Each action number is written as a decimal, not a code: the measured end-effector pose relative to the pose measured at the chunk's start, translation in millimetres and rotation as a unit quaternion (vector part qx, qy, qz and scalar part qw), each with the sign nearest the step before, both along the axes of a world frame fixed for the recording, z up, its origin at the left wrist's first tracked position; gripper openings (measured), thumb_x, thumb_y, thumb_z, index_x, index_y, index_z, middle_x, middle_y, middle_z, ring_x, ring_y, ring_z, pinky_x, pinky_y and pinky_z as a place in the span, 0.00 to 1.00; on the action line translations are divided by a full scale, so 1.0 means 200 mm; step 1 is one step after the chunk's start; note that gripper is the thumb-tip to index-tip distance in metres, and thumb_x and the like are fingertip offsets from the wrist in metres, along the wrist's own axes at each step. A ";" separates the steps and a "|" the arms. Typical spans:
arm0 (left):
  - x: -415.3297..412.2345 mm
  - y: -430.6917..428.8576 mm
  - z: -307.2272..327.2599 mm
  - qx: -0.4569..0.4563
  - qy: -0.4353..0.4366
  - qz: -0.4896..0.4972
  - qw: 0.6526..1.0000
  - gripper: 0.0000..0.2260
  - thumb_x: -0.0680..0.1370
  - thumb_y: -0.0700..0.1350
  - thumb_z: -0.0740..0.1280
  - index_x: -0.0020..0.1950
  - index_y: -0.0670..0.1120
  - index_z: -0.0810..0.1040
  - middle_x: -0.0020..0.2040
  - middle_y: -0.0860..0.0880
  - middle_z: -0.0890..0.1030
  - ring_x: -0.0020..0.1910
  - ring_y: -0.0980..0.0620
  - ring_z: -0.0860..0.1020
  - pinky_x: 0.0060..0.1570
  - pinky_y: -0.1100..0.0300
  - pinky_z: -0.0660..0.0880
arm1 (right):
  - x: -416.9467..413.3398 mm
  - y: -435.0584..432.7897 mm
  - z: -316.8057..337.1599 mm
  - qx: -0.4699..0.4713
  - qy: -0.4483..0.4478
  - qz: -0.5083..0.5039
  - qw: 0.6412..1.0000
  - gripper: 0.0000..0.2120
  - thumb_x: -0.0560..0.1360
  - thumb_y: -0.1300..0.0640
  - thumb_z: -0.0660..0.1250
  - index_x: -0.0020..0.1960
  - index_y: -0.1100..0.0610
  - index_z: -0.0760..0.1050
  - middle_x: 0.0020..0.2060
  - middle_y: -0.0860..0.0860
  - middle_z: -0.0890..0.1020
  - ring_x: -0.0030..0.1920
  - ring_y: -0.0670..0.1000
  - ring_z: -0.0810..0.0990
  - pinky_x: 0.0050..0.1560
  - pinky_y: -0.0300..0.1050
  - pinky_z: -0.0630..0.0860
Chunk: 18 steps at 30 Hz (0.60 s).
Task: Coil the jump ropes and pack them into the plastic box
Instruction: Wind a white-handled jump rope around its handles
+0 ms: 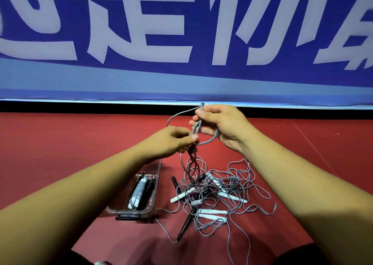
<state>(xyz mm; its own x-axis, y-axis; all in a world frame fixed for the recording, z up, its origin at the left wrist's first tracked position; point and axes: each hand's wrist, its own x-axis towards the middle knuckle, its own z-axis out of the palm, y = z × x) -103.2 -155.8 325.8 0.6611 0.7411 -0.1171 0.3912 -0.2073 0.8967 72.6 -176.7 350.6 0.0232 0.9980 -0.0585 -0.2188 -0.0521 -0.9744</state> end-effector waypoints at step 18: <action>-0.08 0.17 0.07 -0.024 -0.135 0.211 0.968 0.10 0.83 0.41 0.61 0.45 0.40 0.77 0.24 0.51 0.63 0.21 0.51 0.71 0.32 0.60 0.70 | 0.18 -0.02 0.01 -0.020 -0.303 -0.050 0.952 0.07 0.79 0.67 0.61 0.46 0.65 0.78 0.26 0.53 0.67 0.21 0.48 0.63 0.26 0.38 0.65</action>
<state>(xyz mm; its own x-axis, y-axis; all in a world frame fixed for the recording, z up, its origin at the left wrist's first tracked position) -118.4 -121.2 339.2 0.3115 0.9499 -0.0240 0.1827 -0.0351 0.9825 108.8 -180.1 352.3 0.1594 0.9863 -0.0429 0.3758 -0.1008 -0.9212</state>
